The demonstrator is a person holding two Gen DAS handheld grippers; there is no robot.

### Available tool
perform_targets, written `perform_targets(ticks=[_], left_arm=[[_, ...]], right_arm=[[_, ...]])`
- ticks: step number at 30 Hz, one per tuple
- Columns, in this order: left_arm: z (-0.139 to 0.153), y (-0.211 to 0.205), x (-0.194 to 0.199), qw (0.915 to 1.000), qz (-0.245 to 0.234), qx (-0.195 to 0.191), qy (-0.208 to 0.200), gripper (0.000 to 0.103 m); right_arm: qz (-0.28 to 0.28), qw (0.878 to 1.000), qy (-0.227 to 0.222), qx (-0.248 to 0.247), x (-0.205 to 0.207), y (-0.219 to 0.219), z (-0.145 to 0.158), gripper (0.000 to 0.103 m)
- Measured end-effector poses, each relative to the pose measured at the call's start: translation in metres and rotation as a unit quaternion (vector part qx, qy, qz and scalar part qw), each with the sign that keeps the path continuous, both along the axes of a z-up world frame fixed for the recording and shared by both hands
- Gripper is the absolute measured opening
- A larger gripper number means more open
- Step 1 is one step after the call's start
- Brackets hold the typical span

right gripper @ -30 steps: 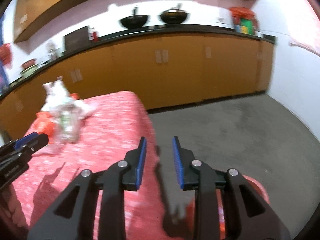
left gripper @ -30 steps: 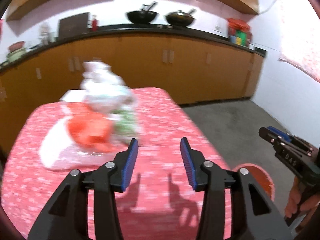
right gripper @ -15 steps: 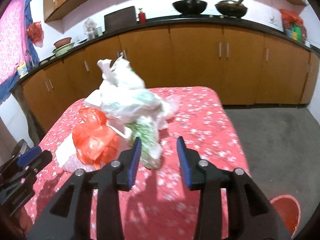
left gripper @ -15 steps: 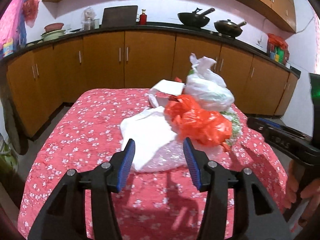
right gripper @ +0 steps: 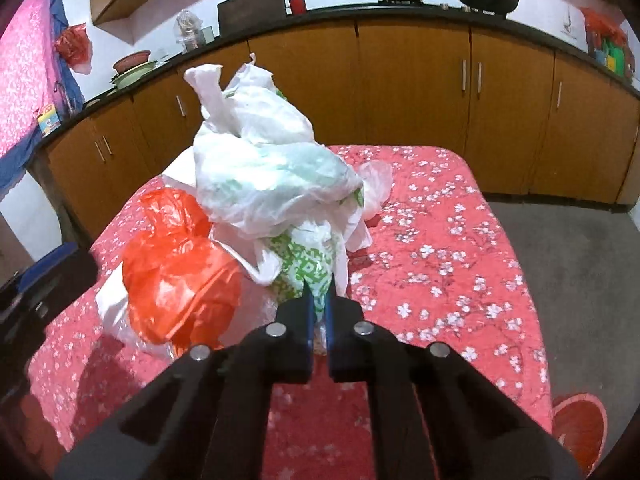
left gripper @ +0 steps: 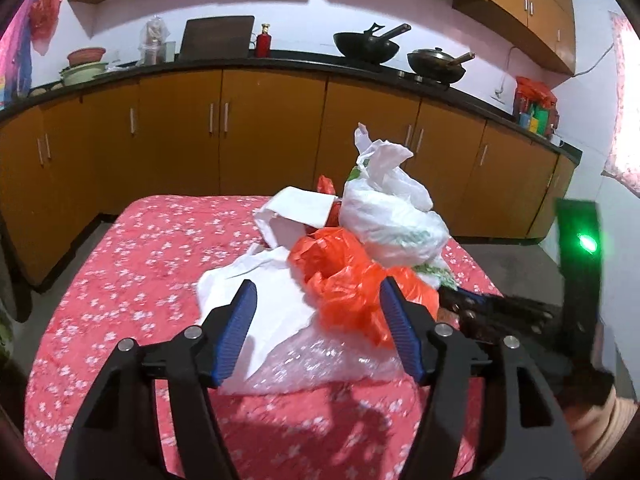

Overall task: Collect trash
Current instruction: 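Grasp a red bag with the left gripper while the right gripper grasps the white-green bag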

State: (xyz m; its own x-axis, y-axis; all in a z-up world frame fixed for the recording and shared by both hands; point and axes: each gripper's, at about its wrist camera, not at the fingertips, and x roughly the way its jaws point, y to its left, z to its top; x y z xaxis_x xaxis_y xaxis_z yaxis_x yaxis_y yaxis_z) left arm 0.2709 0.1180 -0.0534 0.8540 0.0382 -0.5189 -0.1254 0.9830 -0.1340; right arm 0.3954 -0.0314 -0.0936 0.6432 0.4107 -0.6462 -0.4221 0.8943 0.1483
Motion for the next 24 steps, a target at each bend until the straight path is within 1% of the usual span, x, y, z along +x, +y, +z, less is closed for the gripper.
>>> perform_targets(ticks=[5, 8, 12, 14, 17, 18, 19, 20, 21, 24], left_arm=[[-0.009, -0.005, 0.012, 0.9998, -0.008, -0.01, 0.012, 0.066], [-0.014, -0.009, 0.019, 0.9997, -0.01, -0.008, 0.019, 0.066], [-0.017, -0.011, 0.025, 0.9996, -0.017, -0.009, 0.022, 0.066], [-0.016, -0.011, 0.027, 0.9994, -0.022, -0.016, 0.022, 0.066], [-0.018, -0.011, 0.031, 0.9988, -0.03, -0.02, 0.033, 0.066], [-0.019, -0.011, 0.034, 0.9984, -0.034, -0.022, 0.039, 0.065], [-0.021, -0.01, 0.035, 0.9982, -0.037, -0.022, 0.042, 0.054], [-0.023, -0.012, 0.037, 0.9979, -0.041, -0.02, 0.046, 0.047], [-0.025, -0.012, 0.038, 0.9974, -0.047, -0.018, 0.051, 0.038], [-0.028, -0.018, 0.036, 0.9973, -0.053, 0.0, 0.052, 0.026]], right_arm=[[-0.027, 1.0, -0.011, 0.011, -0.011, -0.02, 0.001, 0.004], [-0.044, 0.999, -0.023, 0.013, -0.017, -0.03, 0.003, 0.004], [-0.044, 0.999, -0.026, 0.007, -0.02, -0.033, 0.003, 0.004], [-0.041, 0.999, -0.026, 0.004, -0.02, -0.032, 0.004, 0.004], [-0.039, 0.999, -0.029, -0.002, -0.021, -0.031, 0.004, 0.004], [-0.038, 0.999, -0.03, -0.005, -0.022, -0.031, 0.004, 0.004], [-0.037, 0.999, -0.03, -0.007, -0.022, -0.03, 0.004, 0.004], [-0.036, 0.999, -0.031, -0.009, -0.023, -0.029, 0.004, 0.004], [-0.036, 0.999, -0.031, -0.009, -0.023, -0.029, 0.004, 0.004], [-0.038, 0.999, -0.029, -0.006, -0.023, -0.029, 0.004, 0.004]])
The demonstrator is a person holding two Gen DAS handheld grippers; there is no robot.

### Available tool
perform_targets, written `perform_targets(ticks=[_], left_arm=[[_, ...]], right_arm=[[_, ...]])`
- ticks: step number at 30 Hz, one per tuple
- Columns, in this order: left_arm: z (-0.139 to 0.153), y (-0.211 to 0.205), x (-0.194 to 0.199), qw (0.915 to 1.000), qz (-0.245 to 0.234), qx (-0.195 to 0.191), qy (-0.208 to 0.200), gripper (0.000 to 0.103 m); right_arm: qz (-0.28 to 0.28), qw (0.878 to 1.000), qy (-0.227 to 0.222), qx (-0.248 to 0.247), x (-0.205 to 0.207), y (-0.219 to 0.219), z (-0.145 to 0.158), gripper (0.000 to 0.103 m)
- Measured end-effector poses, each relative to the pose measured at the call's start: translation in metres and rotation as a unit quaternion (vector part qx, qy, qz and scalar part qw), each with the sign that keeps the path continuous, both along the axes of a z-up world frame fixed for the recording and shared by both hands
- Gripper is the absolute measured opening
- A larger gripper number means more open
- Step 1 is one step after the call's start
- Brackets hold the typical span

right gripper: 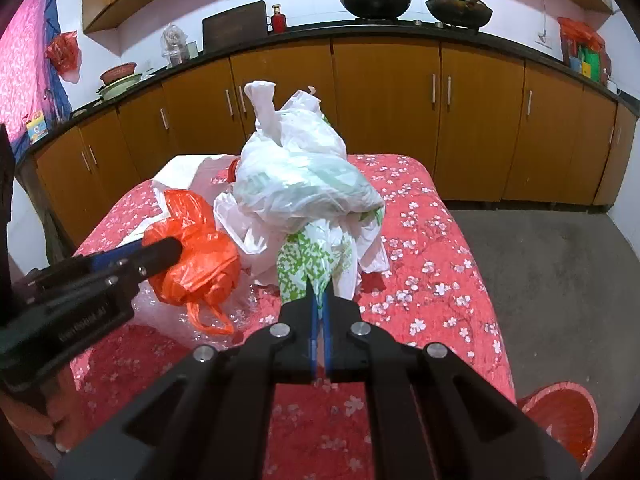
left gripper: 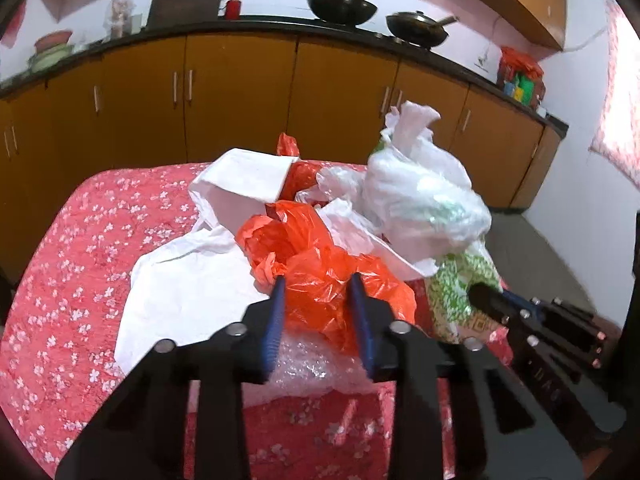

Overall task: Collect trash
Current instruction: 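Grasp a red bag with the left gripper while the right gripper grasps the white-green bag, then carry both bags to the red bin and release them inside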

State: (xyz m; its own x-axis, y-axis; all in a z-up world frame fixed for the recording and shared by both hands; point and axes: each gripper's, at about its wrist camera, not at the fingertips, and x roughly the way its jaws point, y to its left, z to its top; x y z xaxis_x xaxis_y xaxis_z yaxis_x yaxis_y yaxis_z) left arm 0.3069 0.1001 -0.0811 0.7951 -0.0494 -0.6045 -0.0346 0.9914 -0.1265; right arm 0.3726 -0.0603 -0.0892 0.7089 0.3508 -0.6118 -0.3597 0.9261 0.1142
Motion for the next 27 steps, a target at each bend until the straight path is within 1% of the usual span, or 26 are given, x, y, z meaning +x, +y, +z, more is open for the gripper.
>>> perform_targets(ticks=[1, 3, 6, 10, 13, 16, 23, 27], left_arm=[[0.0, -0.001, -0.002, 1.0, -0.001, 0.007, -0.003, 0.022], [0.002, 0.001, -0.007, 0.9999, 0.004, 0.009, -0.007, 0.016], [0.005, 0.007, -0.014, 0.9999, 0.01, 0.002, -0.009, 0.013], [0.014, 0.014, -0.028, 0.9997, 0.016, -0.001, -0.018, 0.013], [0.023, 0.016, -0.04, 0.9992, 0.023, 0.007, -0.031, 0.013], [0.031, 0.018, -0.049, 0.9985, 0.031, 0.015, -0.042, 0.013], [0.05, 0.028, -0.066, 0.9967, 0.045, 0.02, -0.065, 0.013], [0.059, 0.026, -0.072, 0.9961, 0.043, 0.027, -0.073, 0.013]], right_arm=[[0.0, 1.0, 0.0, 0.0, -0.001, 0.0, 0.0, 0.004], [0.0, 1.0, -0.002, -0.002, -0.002, -0.001, 0.0, 0.004], [0.003, 1.0, -0.009, -0.009, -0.009, -0.002, 0.002, 0.004], [0.004, 1.0, -0.021, -0.016, -0.018, -0.006, 0.005, 0.004], [0.002, 0.999, -0.031, -0.019, -0.027, -0.012, 0.01, 0.004], [-0.003, 0.999, -0.039, -0.015, -0.033, -0.019, 0.018, 0.004], [-0.02, 0.998, -0.056, -0.006, -0.048, -0.041, 0.035, 0.004], [-0.034, 0.997, -0.062, -0.002, -0.053, -0.053, 0.042, 0.004]])
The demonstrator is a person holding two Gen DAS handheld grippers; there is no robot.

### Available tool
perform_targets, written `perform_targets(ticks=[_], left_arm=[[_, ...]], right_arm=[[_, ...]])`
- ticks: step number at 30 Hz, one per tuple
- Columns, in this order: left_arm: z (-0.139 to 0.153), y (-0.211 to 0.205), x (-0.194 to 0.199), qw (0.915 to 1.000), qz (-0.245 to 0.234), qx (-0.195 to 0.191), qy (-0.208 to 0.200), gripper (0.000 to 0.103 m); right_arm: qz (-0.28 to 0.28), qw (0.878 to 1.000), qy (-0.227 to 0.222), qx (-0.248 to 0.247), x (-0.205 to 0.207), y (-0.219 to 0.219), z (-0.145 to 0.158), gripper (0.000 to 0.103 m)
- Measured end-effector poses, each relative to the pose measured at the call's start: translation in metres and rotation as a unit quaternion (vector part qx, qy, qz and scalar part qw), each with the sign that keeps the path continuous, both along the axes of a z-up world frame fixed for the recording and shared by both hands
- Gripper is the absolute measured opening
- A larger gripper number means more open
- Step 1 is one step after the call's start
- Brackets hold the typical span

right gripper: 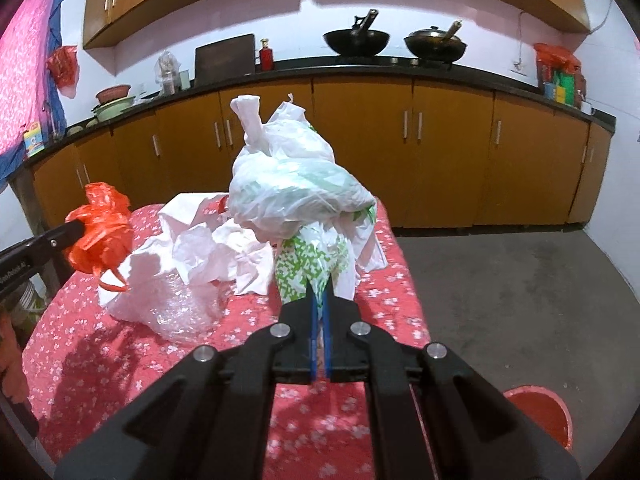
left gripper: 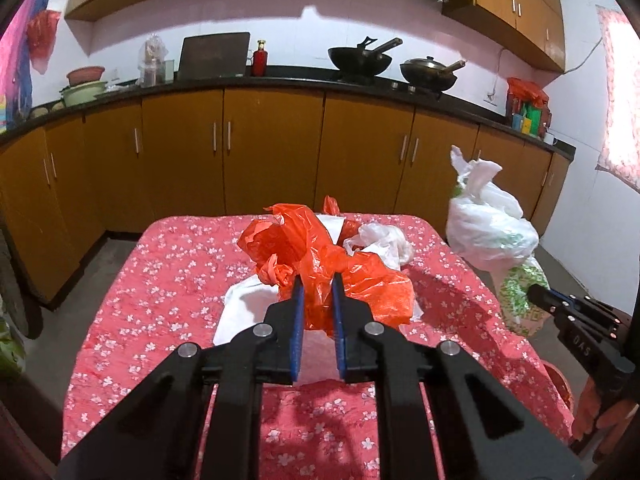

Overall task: Collect trash
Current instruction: 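Carry both bags to the red bin and release them inside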

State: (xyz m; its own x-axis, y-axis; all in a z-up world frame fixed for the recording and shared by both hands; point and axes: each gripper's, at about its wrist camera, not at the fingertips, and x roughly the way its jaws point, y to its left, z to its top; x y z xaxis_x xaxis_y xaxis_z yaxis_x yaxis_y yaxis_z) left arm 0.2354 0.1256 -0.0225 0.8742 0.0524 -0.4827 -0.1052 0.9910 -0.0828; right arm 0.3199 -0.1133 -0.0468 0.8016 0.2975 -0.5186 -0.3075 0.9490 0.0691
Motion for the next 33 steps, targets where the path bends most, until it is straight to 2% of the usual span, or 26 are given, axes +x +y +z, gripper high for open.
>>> perform_targets(ticks=[8, 17, 24, 33], left_arm=[[0.005, -0.043, 0.0, 0.9988, -0.047, 0.01, -0.007, 0.013], [-0.002, -0.124, 0.008, 0.992, -0.126, 0.004, -0.007, 0.013], [-0.023, -0.206, 0.013, 0.9803, -0.197, -0.007, 0.009, 0.013], [-0.065, -0.317, 0.01, 0.9566, -0.286, 0.0, 0.057, 0.013]], right_arm=[[-0.038, 0.999, -0.004, 0.003, -0.013, -0.039, 0.0, 0.004], [-0.121, 0.993, 0.002, 0.006, -0.027, -0.122, -0.011, 0.004], [-0.201, 0.979, 0.024, 0.0, -0.048, -0.204, -0.038, 0.004], [-0.283, 0.955, 0.086, -0.013, -0.08, -0.294, -0.1, 0.004]])
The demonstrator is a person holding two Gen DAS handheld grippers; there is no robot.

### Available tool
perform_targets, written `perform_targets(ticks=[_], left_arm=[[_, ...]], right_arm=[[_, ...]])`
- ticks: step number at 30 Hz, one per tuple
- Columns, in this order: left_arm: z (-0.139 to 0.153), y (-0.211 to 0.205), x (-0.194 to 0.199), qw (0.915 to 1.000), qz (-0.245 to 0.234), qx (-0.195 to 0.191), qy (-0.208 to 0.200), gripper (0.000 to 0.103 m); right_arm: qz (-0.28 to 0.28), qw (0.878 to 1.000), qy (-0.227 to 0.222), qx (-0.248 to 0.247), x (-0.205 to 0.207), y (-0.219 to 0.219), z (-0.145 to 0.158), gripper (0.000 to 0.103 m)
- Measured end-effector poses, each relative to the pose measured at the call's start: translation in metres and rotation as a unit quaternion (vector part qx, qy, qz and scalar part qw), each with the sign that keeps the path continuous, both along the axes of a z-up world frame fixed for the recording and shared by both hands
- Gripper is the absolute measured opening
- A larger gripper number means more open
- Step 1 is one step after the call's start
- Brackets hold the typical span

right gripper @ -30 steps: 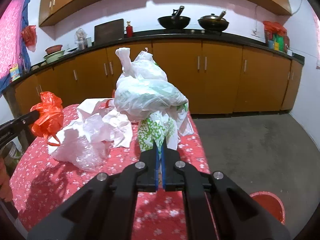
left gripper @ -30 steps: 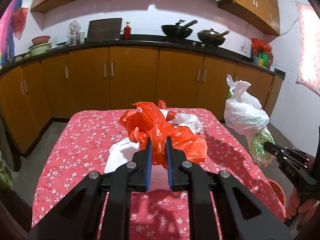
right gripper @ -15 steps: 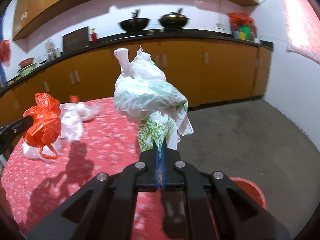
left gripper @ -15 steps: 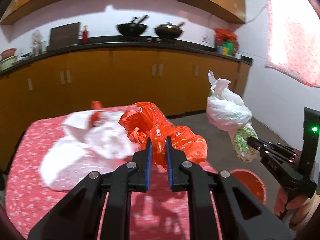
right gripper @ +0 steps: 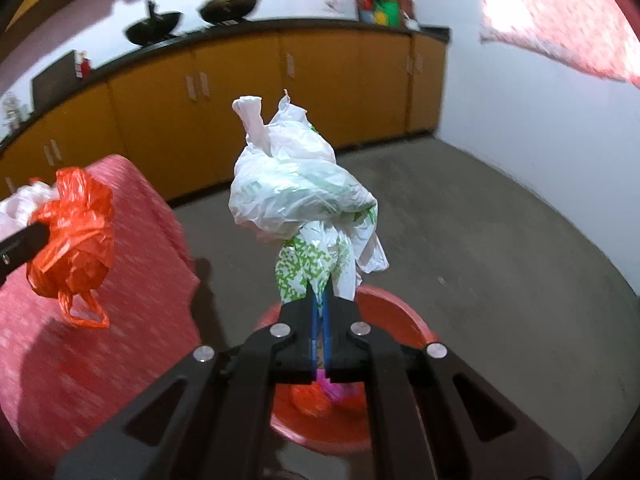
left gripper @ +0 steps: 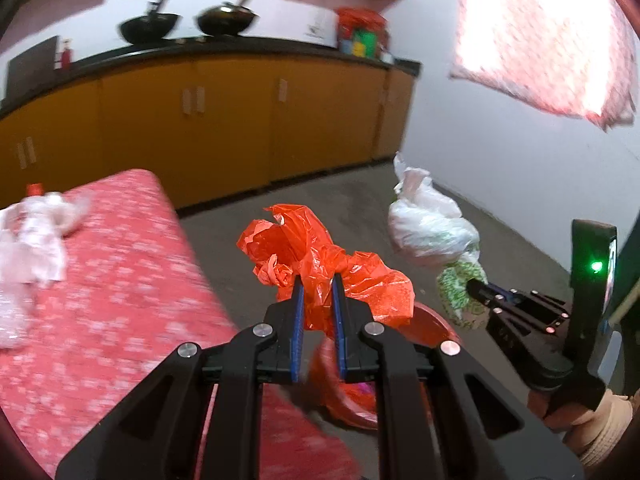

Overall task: Collect trash
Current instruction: 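Carry both bags to the red bin and release them inside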

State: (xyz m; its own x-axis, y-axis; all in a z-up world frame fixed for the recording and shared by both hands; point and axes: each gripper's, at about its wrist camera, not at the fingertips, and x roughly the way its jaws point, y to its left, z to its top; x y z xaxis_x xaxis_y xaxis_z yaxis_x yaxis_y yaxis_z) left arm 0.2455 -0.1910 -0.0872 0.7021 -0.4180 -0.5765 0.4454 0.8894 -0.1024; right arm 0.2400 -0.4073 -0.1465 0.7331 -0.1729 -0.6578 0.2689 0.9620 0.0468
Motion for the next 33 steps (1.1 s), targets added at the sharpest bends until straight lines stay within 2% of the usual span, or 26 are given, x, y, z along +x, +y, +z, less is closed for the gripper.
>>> perform_targets(ticks=[3, 10, 17, 25, 27, 30, 31, 33], left_arm=[[-0.015, -0.035, 0.0, 0.9993, -0.028, 0.019, 0.013, 0.013], [-0.042, -0.081, 0.007, 0.9956, -0.06, 0.058, 0.041, 0.013], [-0.062, -0.107, 0.019, 0.9918, -0.074, 0.08, 0.066, 0.013], [-0.076, -0.13, 0.03, 0.9891, -0.084, 0.093, 0.077, 0.014], [-0.08, -0.134, 0.033, 0.9888, -0.083, 0.097, 0.077, 0.014], [-0.083, -0.136, 0.035, 0.9888, -0.079, 0.096, 0.082, 0.02], [-0.084, -0.136, 0.035, 0.989, -0.077, 0.095, 0.084, 0.026], [-0.084, -0.134, 0.036, 0.9894, -0.075, 0.093, 0.082, 0.032]], right_arm=[[-0.017, 1.0, 0.019, 0.01, -0.003, -0.017, -0.018, 0.004], [-0.039, 0.998, 0.051, 0.029, -0.009, -0.046, -0.053, 0.004], [-0.046, 0.995, 0.074, 0.041, -0.003, -0.06, -0.079, 0.004], [-0.047, 0.994, 0.083, 0.05, 0.003, -0.061, -0.094, 0.004], [-0.043, 0.994, 0.085, 0.05, 0.005, -0.061, -0.096, 0.008], [-0.043, 0.995, 0.083, 0.045, 0.006, -0.06, -0.096, 0.009], [-0.043, 0.995, 0.083, 0.044, 0.006, -0.06, -0.095, 0.011], [-0.044, 0.995, 0.082, 0.042, 0.005, -0.061, -0.096, 0.016]])
